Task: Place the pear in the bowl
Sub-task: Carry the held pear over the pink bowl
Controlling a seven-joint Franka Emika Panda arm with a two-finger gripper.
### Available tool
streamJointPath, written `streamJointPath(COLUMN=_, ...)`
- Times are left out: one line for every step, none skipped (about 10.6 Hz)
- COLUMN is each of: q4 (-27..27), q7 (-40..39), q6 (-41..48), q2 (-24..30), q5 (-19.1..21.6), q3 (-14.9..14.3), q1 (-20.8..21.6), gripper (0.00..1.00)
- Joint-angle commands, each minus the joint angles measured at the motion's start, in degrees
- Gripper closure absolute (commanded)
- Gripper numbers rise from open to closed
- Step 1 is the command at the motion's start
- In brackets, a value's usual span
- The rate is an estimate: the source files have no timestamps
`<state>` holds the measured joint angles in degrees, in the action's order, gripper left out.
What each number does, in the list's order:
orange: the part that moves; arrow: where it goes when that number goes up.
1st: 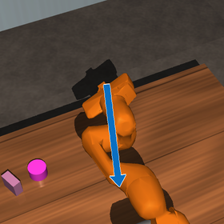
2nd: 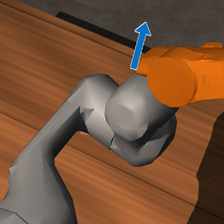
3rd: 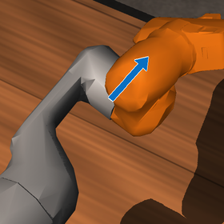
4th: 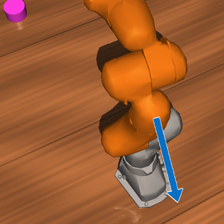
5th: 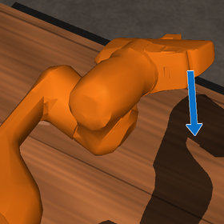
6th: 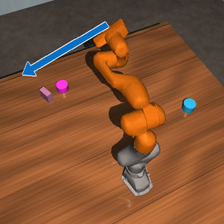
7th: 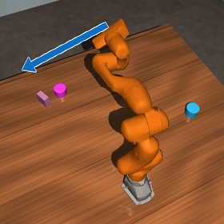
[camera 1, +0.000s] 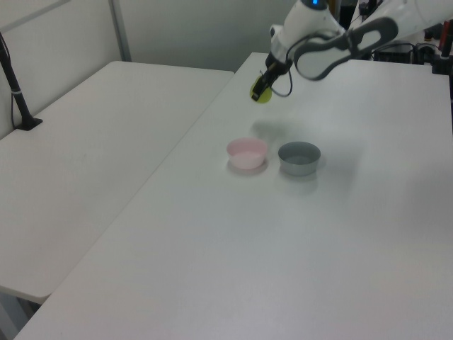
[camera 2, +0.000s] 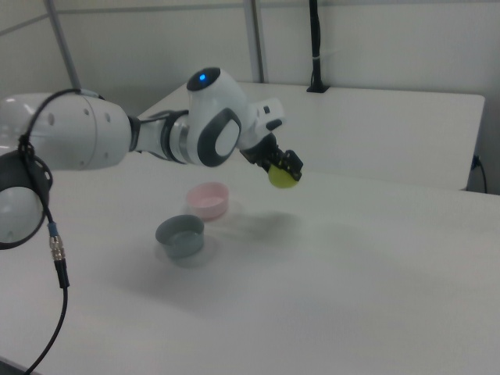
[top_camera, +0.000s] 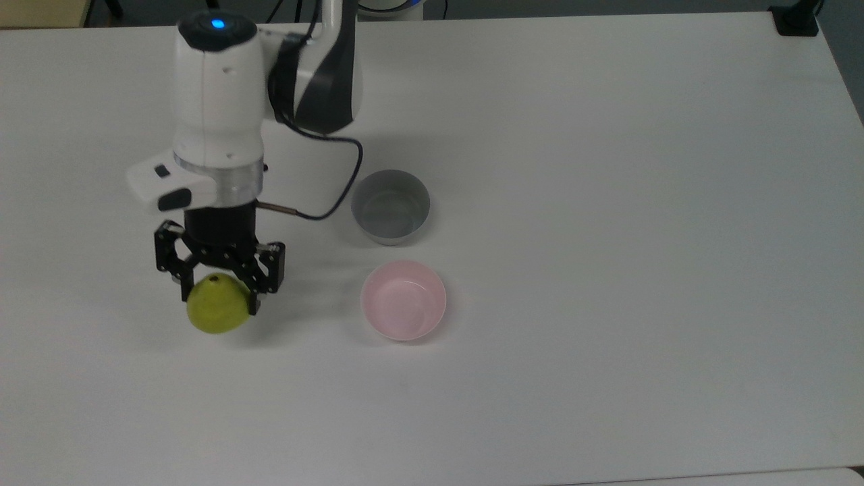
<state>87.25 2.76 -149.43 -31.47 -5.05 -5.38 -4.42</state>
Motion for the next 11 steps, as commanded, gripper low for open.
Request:
streamJointPath(q4=2.1, q7=0.0, q6=8.4, q2=8.1, q5=0.3, q3=0.2, q1=0.2, gripper=0.50)
streamJointPath(q4=2.2, q7=0.2, q6=9.7, q2=9.4, q5=0.8, q3=0.4, q1=0.7, gripper=0.50)
streamJointPath(q4=2.7, q7=0.8, q6=10.9, q2=10.5, q5=1.1, q3=1.0, q1=1.1, gripper=0.50)
streamJointPath(q4=3.0, q7=2.5, q6=11.4, q2=11.1, q5=1.0, q3=1.1, q1=3.4, gripper=0.50)
streamJointPath(q4=3.1, q7=4.9, q6=11.5, q2=11.2, q5=0.7, q3=1.0, q1=6.4, gripper=0.50)
streamJointPath(q4=3.8, q7=7.4, q6=11.7, q2=11.3, q5=0.3, q3=1.0, q1=9.1, gripper=0.50)
streamJointPath(q4=4.6, q7=9.4, q6=12.7, q2=11.4, q5=0.0, q3=0.9, q1=11.7, gripper=0.50)
streamJointPath(q4=4.8, q7=10.9, q6=13.5, q2=11.3, q5=-0.1, q3=0.9, q1=13.5, gripper=0.50)
streamJointPath(q4=5.6, q7=12.0, q6=13.6, q2=10.9, q5=-0.2, q3=0.9, q1=14.8, gripper=0.50)
streamJointPath(q4=5.9, q7=12.2, q6=13.5, q2=10.2, q5=-0.4, q3=0.9, q1=15.1, gripper=0.50)
streamJointPath(q4=5.8, q7=12.3, q6=12.9, q2=9.1, q5=-0.7, q3=0.9, q1=15.0, gripper=0.50)
